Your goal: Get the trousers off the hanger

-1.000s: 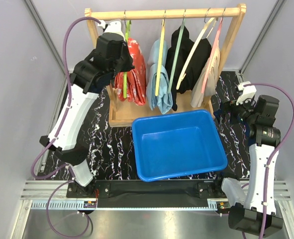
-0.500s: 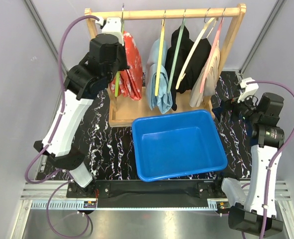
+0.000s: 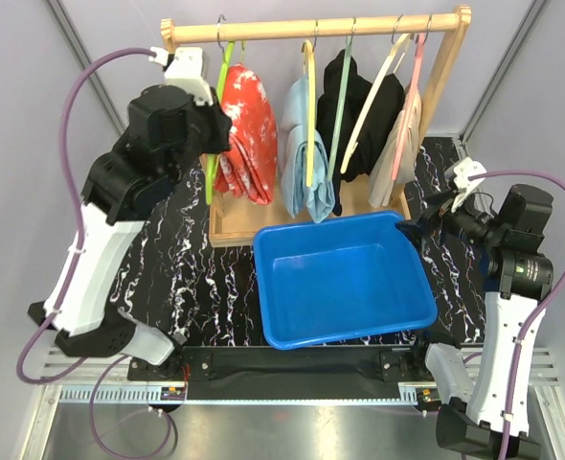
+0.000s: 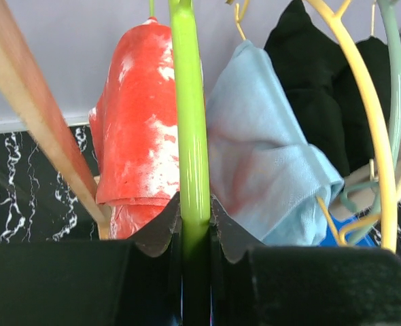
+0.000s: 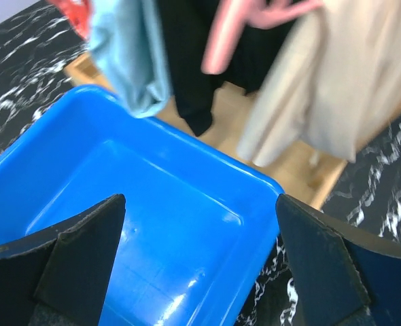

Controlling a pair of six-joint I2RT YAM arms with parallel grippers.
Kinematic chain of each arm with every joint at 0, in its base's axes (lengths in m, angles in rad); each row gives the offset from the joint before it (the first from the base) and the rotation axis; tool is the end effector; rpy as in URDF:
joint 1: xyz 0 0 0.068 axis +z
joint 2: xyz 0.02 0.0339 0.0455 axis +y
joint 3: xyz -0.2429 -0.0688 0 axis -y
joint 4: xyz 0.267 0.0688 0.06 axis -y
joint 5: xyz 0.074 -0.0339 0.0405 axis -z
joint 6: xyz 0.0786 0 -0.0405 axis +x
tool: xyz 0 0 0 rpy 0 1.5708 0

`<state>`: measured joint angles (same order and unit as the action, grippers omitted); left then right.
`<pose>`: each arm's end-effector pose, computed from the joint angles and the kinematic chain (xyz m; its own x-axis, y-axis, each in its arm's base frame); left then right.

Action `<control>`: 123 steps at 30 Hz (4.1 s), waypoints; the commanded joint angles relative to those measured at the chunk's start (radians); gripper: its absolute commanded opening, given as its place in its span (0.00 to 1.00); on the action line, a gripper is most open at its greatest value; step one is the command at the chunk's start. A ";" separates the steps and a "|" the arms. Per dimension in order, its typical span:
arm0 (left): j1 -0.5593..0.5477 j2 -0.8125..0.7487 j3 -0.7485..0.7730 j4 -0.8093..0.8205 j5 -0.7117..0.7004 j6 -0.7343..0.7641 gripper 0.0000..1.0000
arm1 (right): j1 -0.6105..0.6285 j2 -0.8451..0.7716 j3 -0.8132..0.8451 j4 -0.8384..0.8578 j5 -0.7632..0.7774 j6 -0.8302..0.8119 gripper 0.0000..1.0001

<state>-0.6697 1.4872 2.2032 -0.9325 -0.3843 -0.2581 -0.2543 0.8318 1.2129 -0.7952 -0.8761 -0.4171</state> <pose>0.2576 -0.1664 0.5445 -0.2365 -0.1146 -0.9649 0.2359 0.9565 -0.1714 0.2046 0.0092 0.3980 -0.1455 -0.2301 -0.9622 -0.6329 0.7692 -0.0883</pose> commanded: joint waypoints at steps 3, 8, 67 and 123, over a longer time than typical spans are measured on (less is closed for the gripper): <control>-0.004 -0.203 -0.045 0.299 0.035 -0.020 0.00 | 0.001 -0.011 0.034 -0.094 -0.224 -0.183 1.00; -0.004 -0.300 -0.158 0.268 0.096 -0.055 0.00 | 0.000 -0.005 0.030 -0.214 -0.358 -0.379 1.00; -0.004 -0.912 -0.865 0.268 0.150 -0.457 0.00 | 1.531 0.747 0.114 1.073 0.931 0.113 1.00; -0.004 -0.929 -1.053 0.136 -0.041 -0.423 0.00 | 1.251 0.699 0.934 0.457 0.361 0.043 0.00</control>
<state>-0.6773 0.5507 1.1736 -0.8021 -0.3321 -0.7216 0.9981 1.6032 2.0163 -0.4194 -0.4458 -0.3470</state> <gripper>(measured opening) 0.159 0.126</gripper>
